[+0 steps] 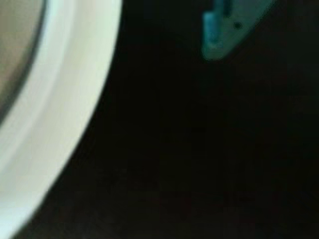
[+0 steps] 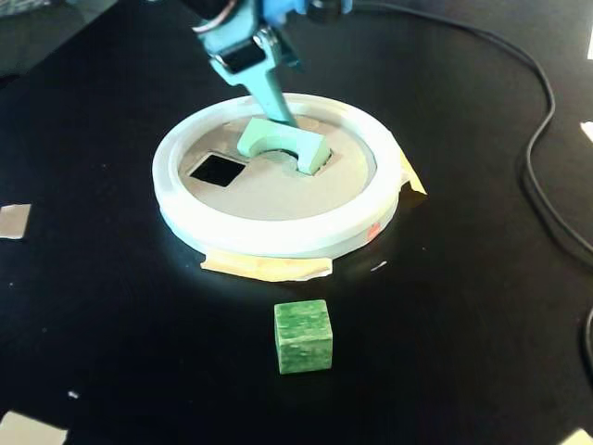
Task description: Pick up the U shape block and drop it in corresponding U shaped hole
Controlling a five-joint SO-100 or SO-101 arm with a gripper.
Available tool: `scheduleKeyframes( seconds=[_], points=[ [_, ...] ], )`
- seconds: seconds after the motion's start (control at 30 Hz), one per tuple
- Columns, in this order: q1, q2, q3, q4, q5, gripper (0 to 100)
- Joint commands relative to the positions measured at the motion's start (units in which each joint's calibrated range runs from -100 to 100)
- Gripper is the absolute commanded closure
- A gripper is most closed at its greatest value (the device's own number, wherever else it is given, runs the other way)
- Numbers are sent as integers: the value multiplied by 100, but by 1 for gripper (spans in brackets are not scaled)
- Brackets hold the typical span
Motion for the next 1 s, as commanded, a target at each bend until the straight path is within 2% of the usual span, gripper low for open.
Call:
scheduleKeyframes(
  seconds=[0.0,0.3,0.53,0.7,0.97],
  points=[
    [104,-398,222,1104,5,0],
    [29,-577,-169,1114,-5,0],
    [104,-756,-2337,1204,59,0],
    [478,-783,-2893,1214,664,0],
    [1240,-747,-2865,1224,2369,0]
  ],
)
